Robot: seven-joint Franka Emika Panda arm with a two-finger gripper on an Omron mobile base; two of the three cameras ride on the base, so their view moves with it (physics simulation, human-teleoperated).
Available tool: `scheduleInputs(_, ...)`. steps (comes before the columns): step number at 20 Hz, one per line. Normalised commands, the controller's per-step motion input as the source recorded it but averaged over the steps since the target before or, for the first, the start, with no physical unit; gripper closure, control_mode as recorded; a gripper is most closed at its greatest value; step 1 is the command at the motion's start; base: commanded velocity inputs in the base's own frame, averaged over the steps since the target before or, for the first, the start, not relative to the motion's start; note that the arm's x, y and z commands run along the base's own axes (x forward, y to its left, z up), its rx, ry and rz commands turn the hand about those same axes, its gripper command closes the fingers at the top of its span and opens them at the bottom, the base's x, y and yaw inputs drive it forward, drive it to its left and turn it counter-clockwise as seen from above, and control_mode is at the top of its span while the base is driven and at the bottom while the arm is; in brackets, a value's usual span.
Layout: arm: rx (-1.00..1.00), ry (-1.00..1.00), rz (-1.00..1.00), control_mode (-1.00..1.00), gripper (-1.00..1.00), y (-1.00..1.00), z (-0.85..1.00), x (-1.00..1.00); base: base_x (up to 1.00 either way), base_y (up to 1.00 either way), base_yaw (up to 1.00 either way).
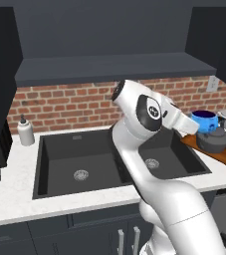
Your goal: Pick the kettle from the counter and place it on the tray. Then pick the mug from the cabinet and place it on the tray. Then close the cabinet doors.
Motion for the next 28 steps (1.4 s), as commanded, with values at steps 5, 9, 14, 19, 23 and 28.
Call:
scheduleInputs(5,0.00,0.05,-0.17,-1.00,1.00,-0.39,-0.32,-0.17,0.00,0.00,0.00)
scheduleInputs(9,0.00,0.05,-0.12,-1.00,1.00,-0.45,-0.30,-0.10,0.00,0.00,0.00)
scheduleInputs(14,-0.01,0.06,-0.08,-1.00,1.00,-0.48,-0.33,-0.01,0.00,0.00,0.00)
scheduleInputs(19,-0.03,0.05,-0.03,-1.00,1.00,-0.52,-0.36,0.05,0.00,0.00,0.00)
scheduleInputs(23,0.00,0.05,0.00,-1.00,1.00,-0.54,-0.40,0.03,0.00,0.00,0.00)
scheduleInputs(28,0.00,0.01,0.00,-1.00,1.00,-0.50,-0.43,0.00,0.00,0.00,0.00)
